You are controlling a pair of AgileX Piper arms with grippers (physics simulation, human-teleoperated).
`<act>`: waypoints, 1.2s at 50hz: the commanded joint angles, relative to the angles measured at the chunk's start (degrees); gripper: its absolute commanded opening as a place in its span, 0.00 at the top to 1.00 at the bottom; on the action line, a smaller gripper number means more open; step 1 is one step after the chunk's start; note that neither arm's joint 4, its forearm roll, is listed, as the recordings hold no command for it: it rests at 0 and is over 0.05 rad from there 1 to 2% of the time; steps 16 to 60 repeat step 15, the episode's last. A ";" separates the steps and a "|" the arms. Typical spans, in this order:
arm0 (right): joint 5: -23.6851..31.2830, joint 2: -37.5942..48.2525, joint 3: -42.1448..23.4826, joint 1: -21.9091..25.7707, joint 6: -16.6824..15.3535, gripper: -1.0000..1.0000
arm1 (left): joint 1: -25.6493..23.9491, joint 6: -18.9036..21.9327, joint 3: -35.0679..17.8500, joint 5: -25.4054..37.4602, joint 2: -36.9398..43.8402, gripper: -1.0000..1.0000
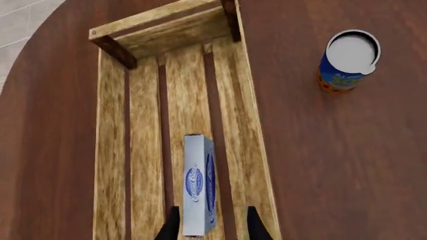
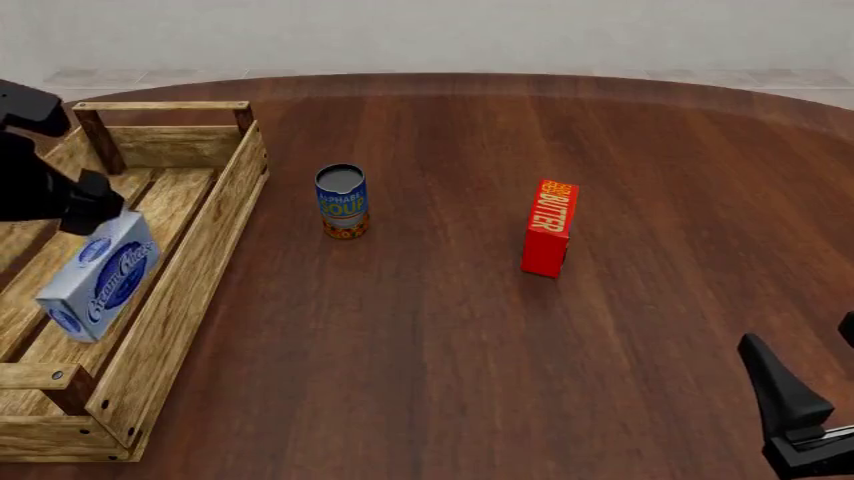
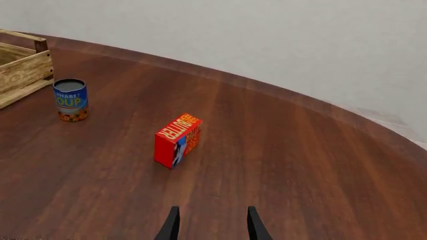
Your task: Pick up the cream cheese and put it in the tray.
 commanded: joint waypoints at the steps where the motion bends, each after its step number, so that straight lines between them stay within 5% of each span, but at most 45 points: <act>1: -0.04 0.00 0.00 0.01 -0.02 0.00 | -1.93 -0.09 -0.41 0.84 -5.51 0.00; 14: 0.04 0.00 0.00 0.16 0.07 0.00 | -4.19 -1.18 4.74 -1.15 -12.81 0.00; 60: 0.04 0.00 0.00 0.16 0.07 0.00 | -4.19 -1.18 4.74 -1.16 -12.82 0.00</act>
